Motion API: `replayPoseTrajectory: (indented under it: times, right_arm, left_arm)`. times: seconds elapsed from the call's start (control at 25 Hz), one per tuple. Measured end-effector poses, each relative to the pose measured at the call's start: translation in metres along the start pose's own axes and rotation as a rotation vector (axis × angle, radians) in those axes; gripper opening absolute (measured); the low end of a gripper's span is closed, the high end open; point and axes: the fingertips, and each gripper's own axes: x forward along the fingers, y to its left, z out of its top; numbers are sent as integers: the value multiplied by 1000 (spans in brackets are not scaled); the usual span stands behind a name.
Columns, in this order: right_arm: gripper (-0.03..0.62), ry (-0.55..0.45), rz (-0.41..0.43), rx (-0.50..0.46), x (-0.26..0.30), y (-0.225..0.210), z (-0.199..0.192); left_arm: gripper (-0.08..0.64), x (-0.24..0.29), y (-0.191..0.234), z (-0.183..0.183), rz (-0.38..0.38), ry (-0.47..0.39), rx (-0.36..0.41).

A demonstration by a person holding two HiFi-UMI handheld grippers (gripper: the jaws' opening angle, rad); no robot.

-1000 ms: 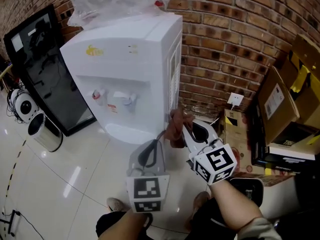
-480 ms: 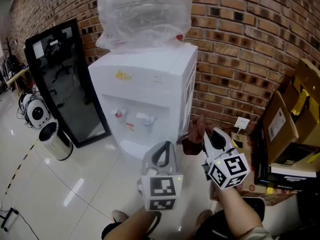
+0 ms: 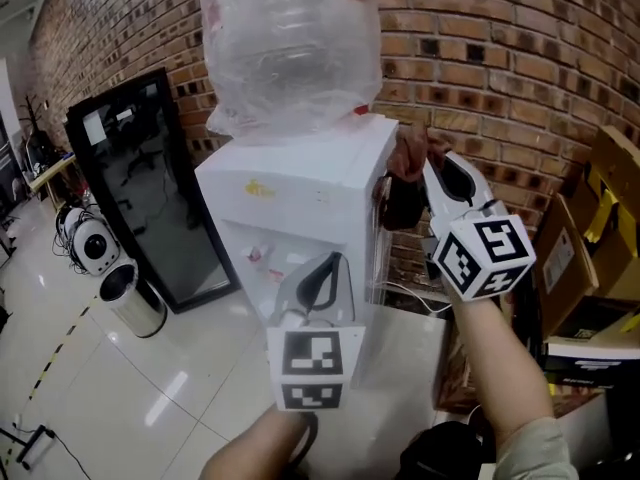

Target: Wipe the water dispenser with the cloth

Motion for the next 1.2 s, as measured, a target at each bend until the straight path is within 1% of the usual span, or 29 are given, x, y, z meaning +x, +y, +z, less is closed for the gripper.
replayPoseTrajectory:
  times: [0.08, 0.2, 0.32, 0.44, 0.56, 0.72, 0.8, 1.0, 1.2]
  right_arm:
    - [46, -17, 31, -20, 24, 5, 22]
    - [46, 19, 70, -61, 50, 12, 30]
    - [46, 52, 87, -65, 58, 17, 19]
    - [46, 99, 109, -54, 56, 24, -3]
    - [46, 124, 129, -64, 50, 32, -24]
    - [43, 79, 117, -26, 37, 32, -30]
    - [43, 80, 114, -9, 31, 30, -39]
    - [43, 144, 127, 33, 15, 31, -81]
    - [43, 192, 137, 74, -8, 41, -125]
  left_arm:
    - [0, 0, 5, 15, 22, -11, 7]
    - [0, -2, 9, 37, 48, -34, 26]
    - [0, -5, 13, 50, 67, -48, 35]
    - [0, -8, 14, 47, 71, -40, 37]
    - [0, -10, 13, 37, 72, -17, 38]
    - [0, -10, 10, 18, 72, 3, 25]
    - [0, -9, 6, 4, 67, 19, 12]
    - [0, -10, -2, -31, 69, 41, 11]
    - [0, -12, -17, -71, 50, 52, -1]
